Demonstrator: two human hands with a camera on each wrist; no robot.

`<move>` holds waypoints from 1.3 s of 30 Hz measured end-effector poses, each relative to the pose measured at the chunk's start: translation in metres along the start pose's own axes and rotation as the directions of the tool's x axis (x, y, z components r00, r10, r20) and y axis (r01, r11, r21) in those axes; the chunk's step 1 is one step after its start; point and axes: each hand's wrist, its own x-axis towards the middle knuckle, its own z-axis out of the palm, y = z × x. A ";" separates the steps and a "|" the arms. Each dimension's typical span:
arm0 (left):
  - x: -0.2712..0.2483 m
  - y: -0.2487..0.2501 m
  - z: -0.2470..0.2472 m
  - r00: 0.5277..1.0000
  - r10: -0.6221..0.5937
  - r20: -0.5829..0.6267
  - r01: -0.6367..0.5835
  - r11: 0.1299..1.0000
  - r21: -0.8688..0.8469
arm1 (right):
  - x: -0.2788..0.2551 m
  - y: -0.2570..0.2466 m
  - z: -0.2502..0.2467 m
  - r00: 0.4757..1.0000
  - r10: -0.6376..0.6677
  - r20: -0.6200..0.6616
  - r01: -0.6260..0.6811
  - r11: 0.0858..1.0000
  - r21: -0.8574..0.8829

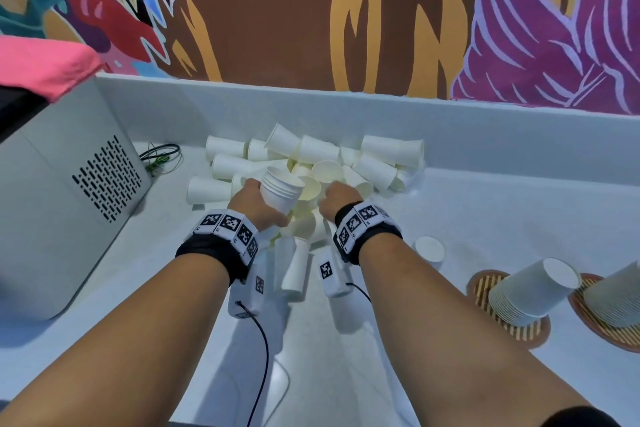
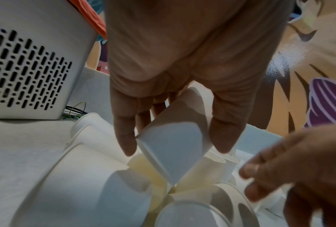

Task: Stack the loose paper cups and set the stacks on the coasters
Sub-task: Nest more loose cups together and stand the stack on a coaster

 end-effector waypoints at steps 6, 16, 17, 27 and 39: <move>-0.003 -0.010 -0.003 1.000 -0.025 0.004 0.025 0.999 0.025 | -0.004 0.009 0.048 0.986 0.113 0.120 -0.130 0.981 0.145; -0.009 -0.017 0.001 0.996 -0.083 0.033 0.079 0.989 0.127 | -0.024 -0.010 -0.034 0.911 -0.069 -0.407 0.152 0.973 0.175; -0.010 -0.017 0.003 0.996 -0.078 0.031 0.073 0.989 0.127 | -0.027 -0.015 -0.038 0.887 -0.106 -0.449 0.199 0.966 0.165; -0.012 -0.025 0.004 0.996 -0.081 0.021 0.079 0.991 0.112 | -0.021 -0.019 -0.001 0.931 -0.239 -0.276 0.306 0.924 0.232; -0.016 -0.040 0.003 0.992 -0.116 0.042 0.110 0.987 0.120 | -0.019 0.007 0.049 0.986 -0.163 -0.025 0.163 0.987 0.004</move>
